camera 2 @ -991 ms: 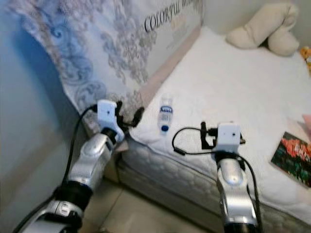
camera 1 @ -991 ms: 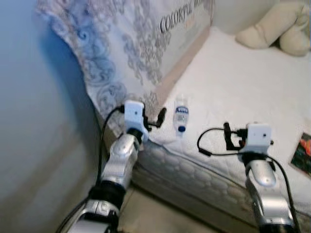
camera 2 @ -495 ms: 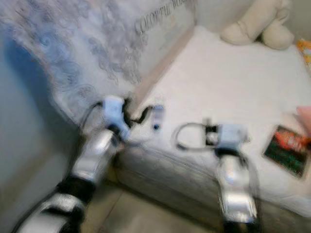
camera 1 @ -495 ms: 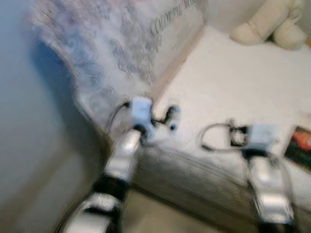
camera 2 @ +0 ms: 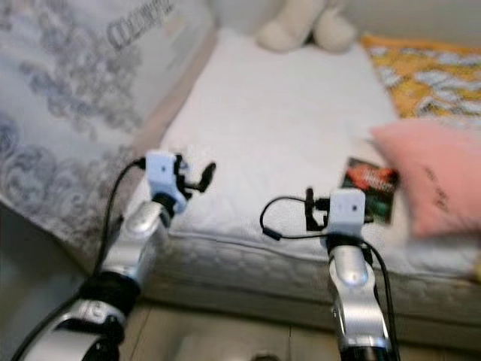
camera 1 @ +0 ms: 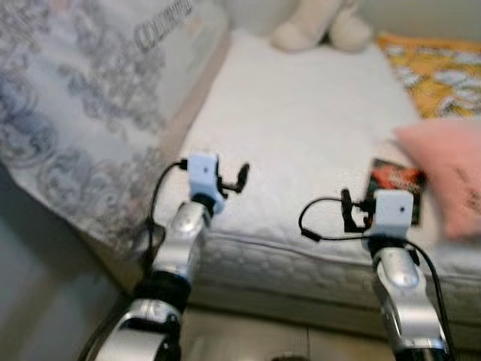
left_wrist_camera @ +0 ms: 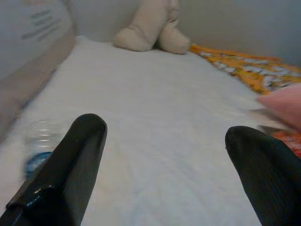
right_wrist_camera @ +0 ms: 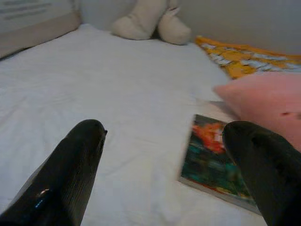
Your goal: Clean up the room
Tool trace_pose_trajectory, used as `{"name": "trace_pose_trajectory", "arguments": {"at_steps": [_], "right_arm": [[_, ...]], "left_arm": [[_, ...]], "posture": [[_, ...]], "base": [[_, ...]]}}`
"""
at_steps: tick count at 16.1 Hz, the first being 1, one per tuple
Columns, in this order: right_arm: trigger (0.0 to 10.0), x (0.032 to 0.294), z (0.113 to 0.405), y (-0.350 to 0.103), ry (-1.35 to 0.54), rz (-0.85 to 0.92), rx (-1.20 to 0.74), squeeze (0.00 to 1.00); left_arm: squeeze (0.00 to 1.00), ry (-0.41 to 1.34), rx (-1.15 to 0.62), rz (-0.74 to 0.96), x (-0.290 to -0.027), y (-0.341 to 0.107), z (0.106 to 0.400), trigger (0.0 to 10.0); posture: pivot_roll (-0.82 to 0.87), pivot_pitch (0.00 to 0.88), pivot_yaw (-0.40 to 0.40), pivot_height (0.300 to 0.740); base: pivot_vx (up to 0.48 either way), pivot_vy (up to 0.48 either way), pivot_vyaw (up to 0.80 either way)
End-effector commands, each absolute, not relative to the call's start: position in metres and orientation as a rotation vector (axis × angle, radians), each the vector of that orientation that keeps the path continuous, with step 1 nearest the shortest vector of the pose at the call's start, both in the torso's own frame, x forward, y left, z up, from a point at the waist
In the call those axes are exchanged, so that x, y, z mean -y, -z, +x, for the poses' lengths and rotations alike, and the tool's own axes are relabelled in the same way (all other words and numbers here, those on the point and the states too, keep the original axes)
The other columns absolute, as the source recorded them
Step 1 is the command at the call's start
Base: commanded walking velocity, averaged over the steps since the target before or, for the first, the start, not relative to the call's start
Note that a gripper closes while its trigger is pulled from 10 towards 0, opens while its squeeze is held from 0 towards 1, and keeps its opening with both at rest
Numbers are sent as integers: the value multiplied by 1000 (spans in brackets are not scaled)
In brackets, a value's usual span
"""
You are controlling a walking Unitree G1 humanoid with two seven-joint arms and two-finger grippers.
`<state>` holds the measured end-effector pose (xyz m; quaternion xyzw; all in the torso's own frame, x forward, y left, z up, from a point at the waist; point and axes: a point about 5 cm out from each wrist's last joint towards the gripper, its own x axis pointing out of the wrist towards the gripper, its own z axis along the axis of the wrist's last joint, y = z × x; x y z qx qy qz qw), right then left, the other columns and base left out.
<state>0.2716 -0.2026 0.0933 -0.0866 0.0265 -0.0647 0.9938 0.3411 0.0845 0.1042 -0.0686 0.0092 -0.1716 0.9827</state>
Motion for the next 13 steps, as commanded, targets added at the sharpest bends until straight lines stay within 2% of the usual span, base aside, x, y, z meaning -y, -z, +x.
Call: {"name": "trace_pose_trajectory", "arguments": {"at_steps": [1,10,13], "right_arm": [[10000,200,273,-98,116,-181,-34,0],[10000,199,276,-97,103,-189,-34,0],[10000,198,274,-95,98,-188,-38,0]], "left_arm": [[0,325,-21,-132,-88,-105,344,10000],[0,265,-6,-119,-93,-111,350,10000],[0,251,-6,-123,-95,-111,351,10000]], "posture": [[-145,0,12,740],[-141,0,11,740],[-143,0,13,740]], "base": [[300,0,0],[465,0,0],[380,285,0]]}}
